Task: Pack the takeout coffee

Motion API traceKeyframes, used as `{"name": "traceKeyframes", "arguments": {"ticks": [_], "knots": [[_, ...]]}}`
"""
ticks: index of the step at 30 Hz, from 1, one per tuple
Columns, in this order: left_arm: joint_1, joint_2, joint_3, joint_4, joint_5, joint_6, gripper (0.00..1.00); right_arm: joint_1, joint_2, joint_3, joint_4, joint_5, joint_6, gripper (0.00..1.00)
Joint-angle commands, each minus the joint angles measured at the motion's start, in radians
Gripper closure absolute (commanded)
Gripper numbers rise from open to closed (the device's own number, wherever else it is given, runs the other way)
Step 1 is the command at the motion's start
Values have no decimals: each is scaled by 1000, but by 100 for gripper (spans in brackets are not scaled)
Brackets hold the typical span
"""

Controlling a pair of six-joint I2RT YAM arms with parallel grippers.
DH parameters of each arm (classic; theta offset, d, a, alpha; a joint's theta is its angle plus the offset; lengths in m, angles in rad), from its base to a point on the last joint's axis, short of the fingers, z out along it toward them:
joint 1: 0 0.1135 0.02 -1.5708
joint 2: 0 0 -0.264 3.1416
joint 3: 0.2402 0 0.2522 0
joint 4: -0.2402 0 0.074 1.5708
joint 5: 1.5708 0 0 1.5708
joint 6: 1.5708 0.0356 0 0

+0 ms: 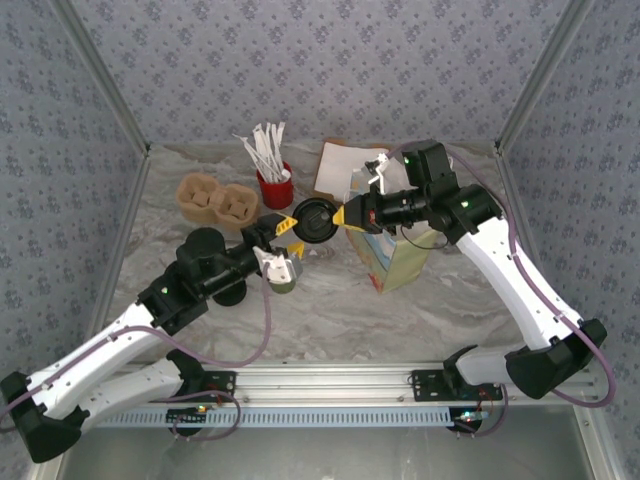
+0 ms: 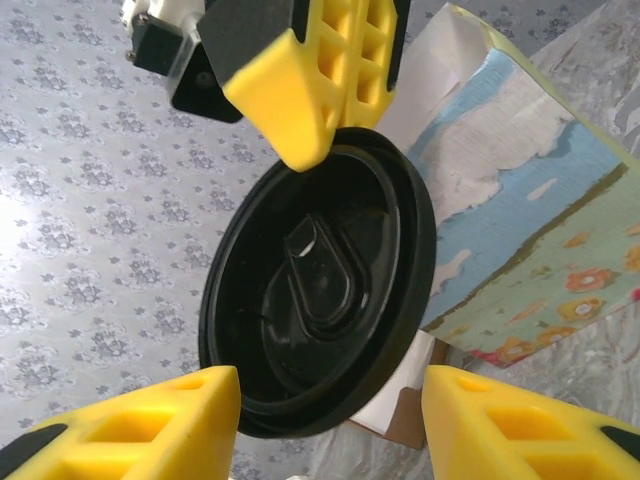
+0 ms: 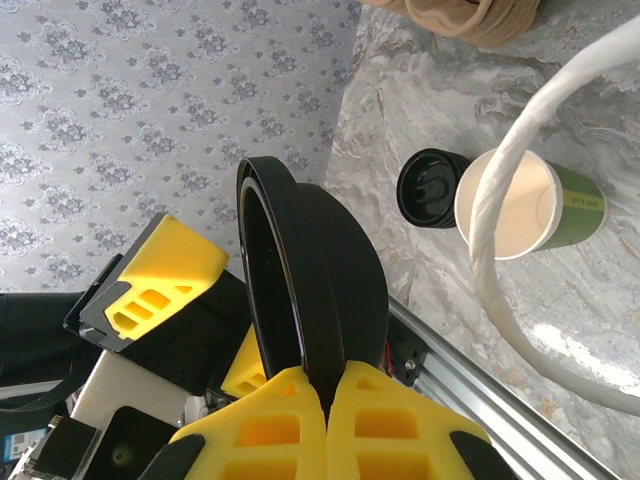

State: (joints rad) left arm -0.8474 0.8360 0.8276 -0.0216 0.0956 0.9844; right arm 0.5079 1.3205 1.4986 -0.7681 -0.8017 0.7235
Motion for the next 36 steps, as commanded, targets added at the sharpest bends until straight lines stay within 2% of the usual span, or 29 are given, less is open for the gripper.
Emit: {"name": "traceKeyframes", "arguments": {"ticks": [1, 8, 12, 17, 19, 26, 32, 34, 36], "knots": [[-10, 4, 42, 24, -8, 29, 53, -4, 7, -14, -8, -38, 17, 94], [-17, 24, 68, -12, -10, 42, 62, -3, 12, -26, 4, -56, 26, 94], [-20, 34, 79, -29, -12, 46, 76, -5, 16, -26, 8, -62, 27, 94], [-24, 41, 90, -45, -8, 47, 79, -5, 22, -25, 10, -70, 25, 94], [-25, 46, 98, -59, -8, 39, 84, -7, 25, -23, 12, -73, 26, 94], [-25, 46, 89, -46, -15, -39, 92, -9, 26, -20, 30, -74, 34, 92], [-24, 30, 83, -53, -8, -143, 96, -16, 13, -18, 65, -54, 47, 69], [-25, 22, 89, -63, -13, -219, 97, -18, 0, -6, 62, -13, 35, 59], [-25, 16, 103, -97, -19, -284, 98, -16, -20, 15, 39, 54, 6, 54]]}}
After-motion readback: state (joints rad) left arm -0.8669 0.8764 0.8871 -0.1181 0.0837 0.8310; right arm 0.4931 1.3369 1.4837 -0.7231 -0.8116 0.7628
